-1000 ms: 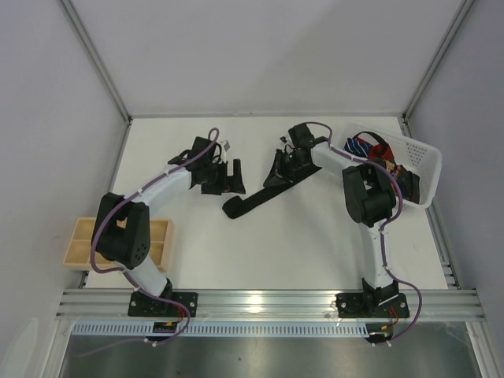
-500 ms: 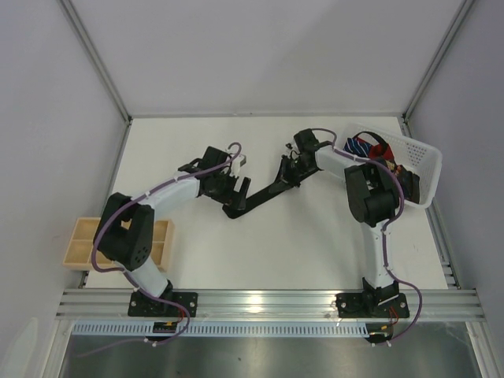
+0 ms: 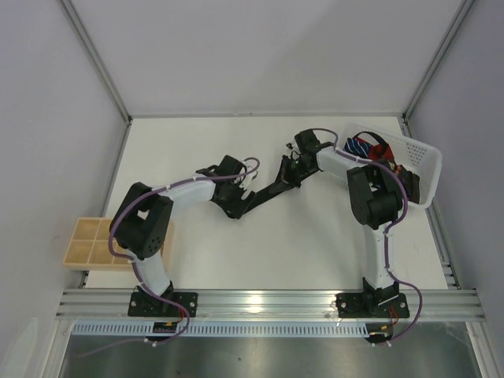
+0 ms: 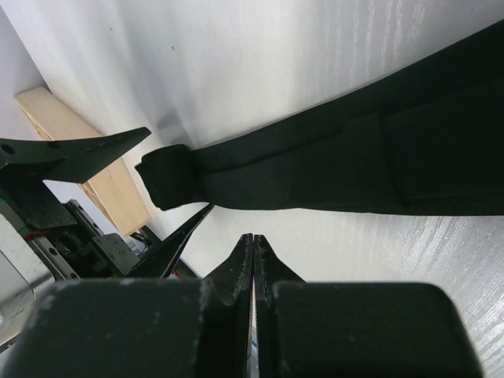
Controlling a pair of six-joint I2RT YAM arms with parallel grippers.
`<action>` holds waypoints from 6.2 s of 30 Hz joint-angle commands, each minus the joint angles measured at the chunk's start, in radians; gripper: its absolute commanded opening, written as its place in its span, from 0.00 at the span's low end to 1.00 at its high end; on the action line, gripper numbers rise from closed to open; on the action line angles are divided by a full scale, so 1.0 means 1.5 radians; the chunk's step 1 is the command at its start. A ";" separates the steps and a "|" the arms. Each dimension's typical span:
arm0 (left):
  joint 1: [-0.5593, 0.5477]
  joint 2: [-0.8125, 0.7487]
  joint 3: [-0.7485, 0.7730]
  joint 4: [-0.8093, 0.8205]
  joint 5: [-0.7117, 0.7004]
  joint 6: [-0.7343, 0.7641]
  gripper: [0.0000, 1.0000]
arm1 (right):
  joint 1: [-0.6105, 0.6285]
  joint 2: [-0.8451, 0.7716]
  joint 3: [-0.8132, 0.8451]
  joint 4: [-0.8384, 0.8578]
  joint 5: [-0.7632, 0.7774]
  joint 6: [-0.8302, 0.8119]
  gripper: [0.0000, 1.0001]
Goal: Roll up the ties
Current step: Roll the tie
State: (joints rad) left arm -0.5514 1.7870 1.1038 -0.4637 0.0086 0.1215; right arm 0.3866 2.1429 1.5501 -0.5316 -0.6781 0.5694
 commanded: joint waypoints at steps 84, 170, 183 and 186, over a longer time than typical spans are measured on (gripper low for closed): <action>0.212 -0.365 -0.234 0.154 0.287 -0.530 0.91 | 0.135 0.075 0.161 0.049 -0.078 0.089 0.00; 0.196 -0.075 -0.106 0.127 0.317 -0.644 0.10 | 0.156 0.160 0.173 -0.018 -0.028 -0.014 0.00; 0.179 -0.075 -0.020 0.042 0.319 -0.615 0.18 | 0.189 0.110 0.132 0.050 -0.051 0.060 0.00; 0.159 -0.066 0.001 0.032 0.318 -0.619 0.18 | 0.190 0.107 0.133 0.059 -0.056 0.071 0.00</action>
State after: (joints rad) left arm -0.2714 1.7149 1.0233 -0.4519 0.4294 -0.8013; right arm 0.6407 2.3524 1.7596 -0.4805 -0.7654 0.6445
